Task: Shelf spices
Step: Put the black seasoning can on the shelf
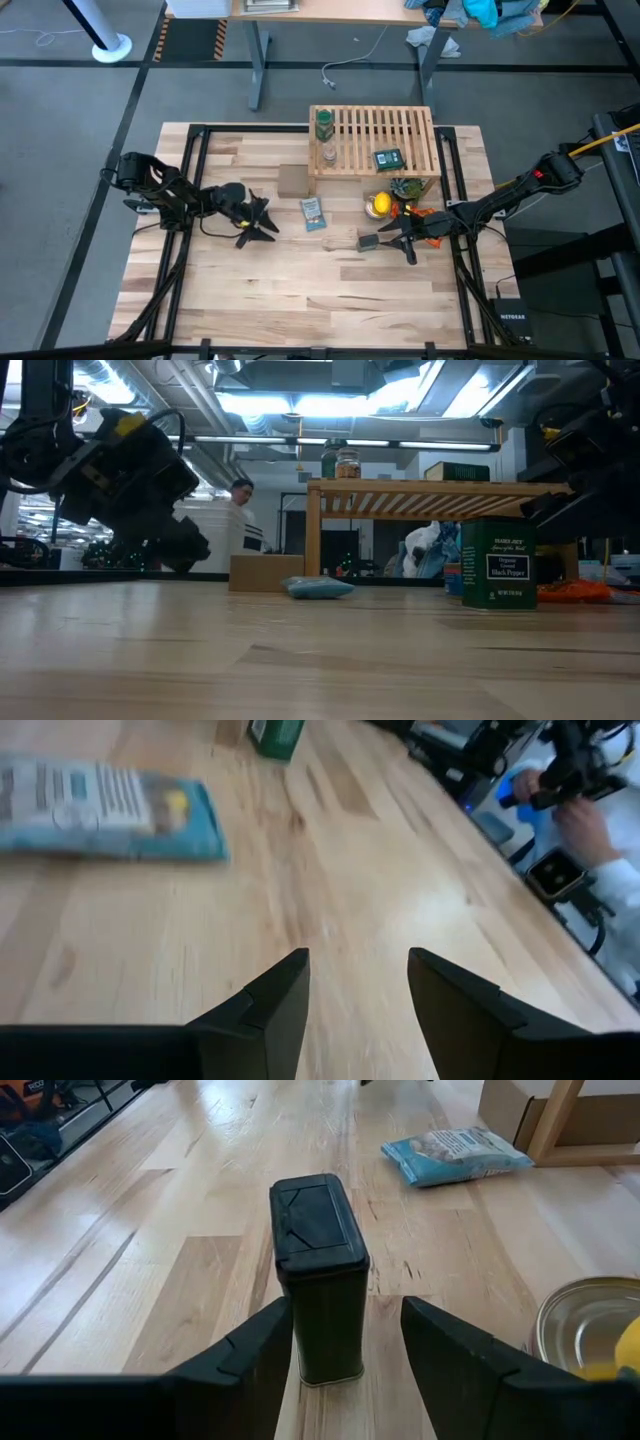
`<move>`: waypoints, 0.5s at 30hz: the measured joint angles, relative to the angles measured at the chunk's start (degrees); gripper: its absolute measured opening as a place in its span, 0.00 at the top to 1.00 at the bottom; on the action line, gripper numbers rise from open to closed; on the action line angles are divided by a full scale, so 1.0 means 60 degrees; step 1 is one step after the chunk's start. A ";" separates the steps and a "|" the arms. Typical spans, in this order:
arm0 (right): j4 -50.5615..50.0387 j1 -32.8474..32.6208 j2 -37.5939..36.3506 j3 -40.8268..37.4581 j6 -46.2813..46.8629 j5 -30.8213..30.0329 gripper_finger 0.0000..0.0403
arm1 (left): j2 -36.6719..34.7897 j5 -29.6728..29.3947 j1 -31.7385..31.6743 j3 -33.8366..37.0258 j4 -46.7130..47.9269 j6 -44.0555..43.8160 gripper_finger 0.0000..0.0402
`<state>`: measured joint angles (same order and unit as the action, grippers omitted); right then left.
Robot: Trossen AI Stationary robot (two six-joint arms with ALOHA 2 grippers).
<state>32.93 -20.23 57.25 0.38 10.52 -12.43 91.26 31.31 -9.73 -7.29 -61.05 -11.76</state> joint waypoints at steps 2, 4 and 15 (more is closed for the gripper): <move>0.0004 0.0000 0.0000 0.0000 0.0003 0.0000 0.52 | 0.0000 0.0000 0.0003 0.0000 0.0372 0.0035 0.59; 0.0004 0.0000 0.0000 0.0000 0.0023 0.0000 0.52 | 0.0000 -0.0004 0.0002 0.0004 0.0679 -0.0005 0.59; -0.0551 0.0000 0.0000 0.0000 0.0466 0.0100 0.46 | -0.0006 -0.0004 0.0003 -0.0005 0.1532 0.0754 0.59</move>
<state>29.62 -20.23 57.25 0.38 13.32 -11.82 91.23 31.29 -9.72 -7.32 -51.85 -7.24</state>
